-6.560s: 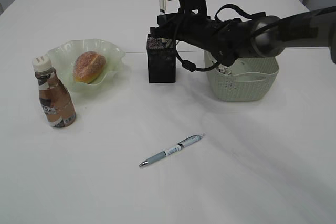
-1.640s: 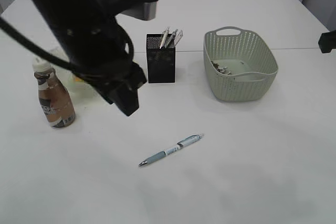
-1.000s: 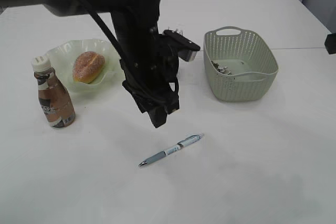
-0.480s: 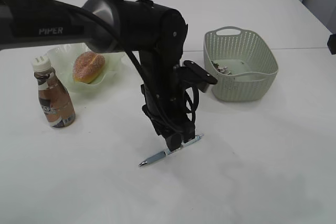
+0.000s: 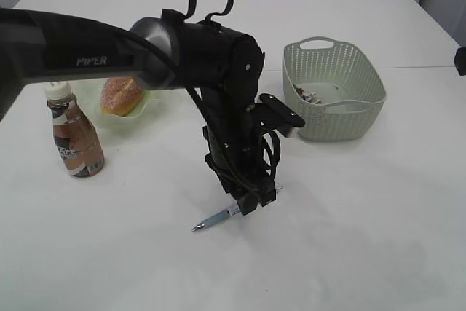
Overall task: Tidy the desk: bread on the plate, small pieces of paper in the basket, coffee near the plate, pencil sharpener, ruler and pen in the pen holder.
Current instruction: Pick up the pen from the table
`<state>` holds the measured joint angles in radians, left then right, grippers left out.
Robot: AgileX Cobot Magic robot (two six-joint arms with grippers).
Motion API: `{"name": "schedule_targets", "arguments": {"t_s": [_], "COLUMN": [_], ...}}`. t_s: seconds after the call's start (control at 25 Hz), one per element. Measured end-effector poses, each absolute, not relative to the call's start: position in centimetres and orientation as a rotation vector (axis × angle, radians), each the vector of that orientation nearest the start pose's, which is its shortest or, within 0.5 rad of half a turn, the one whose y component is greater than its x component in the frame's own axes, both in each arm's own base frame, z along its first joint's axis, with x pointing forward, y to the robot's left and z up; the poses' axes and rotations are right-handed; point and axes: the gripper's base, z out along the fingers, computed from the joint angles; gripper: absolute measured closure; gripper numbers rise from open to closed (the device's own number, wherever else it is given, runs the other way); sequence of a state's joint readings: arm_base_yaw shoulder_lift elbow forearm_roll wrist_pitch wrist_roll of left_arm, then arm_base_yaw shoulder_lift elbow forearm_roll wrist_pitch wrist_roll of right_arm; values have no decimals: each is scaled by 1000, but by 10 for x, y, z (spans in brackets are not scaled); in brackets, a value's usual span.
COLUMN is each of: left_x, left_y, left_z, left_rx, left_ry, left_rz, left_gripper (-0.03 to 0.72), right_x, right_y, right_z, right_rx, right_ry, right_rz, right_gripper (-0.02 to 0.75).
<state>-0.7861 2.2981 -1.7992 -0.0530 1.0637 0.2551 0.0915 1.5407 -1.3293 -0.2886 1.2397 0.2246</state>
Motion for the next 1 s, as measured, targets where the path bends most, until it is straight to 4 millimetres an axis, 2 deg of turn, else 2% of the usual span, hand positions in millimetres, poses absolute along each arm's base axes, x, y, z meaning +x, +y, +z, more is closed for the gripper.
{"name": "schedule_targets", "arguments": {"t_s": [0.44,1.0], "left_x": [326,328], "left_y": [-333,-335], "left_z": [114,108], "left_rx": [1495,1505], "left_ry": [2696,2682], "left_rz": [-108,-109], "left_gripper": [347,377], "right_x": [302,302], "right_y": [3,3], "right_z": [312,312], "right_rx": [96,96], "right_ry": [2868,2868], "right_rz": [-355,-355], "right_gripper": [428,428]}}
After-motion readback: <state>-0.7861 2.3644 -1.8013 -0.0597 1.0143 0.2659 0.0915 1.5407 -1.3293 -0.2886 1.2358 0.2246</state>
